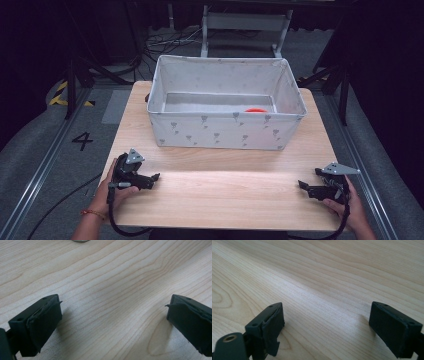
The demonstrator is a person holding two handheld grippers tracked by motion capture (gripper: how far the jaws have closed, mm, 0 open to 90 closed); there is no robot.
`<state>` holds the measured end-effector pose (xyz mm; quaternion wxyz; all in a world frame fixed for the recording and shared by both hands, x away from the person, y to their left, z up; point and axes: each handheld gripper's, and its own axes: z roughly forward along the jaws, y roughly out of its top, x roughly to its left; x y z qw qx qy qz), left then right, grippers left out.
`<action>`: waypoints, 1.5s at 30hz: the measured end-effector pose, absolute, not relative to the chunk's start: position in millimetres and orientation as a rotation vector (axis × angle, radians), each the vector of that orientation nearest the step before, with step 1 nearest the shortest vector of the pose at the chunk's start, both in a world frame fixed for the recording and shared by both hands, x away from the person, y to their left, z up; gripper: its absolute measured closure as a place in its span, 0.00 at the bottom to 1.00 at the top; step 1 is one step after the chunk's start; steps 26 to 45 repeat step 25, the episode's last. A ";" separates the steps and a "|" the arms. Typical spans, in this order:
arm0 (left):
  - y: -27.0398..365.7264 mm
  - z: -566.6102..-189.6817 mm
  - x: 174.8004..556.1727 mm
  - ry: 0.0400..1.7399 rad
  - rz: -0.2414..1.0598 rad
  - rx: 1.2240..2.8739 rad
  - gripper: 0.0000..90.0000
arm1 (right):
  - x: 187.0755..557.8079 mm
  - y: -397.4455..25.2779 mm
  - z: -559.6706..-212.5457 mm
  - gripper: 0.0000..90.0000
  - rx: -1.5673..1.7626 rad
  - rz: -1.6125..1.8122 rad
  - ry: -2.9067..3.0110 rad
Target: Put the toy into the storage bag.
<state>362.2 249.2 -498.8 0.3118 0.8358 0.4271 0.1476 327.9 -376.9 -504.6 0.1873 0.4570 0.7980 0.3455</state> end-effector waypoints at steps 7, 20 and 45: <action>249.1 -499.0 362.8 1.125 0.394 2.205 0.00 | 328.2 -376.8 -504.7 0.13 1.292 0.965 2.242; 249.1 -499.0 362.8 1.125 0.394 2.205 0.00 | 328.8 -376.5 -504.9 0.11 1.308 0.957 2.236; 249.1 -498.9 362.9 1.126 0.396 2.206 0.00 | 328.7 -376.5 -504.9 0.11 1.308 0.957 2.236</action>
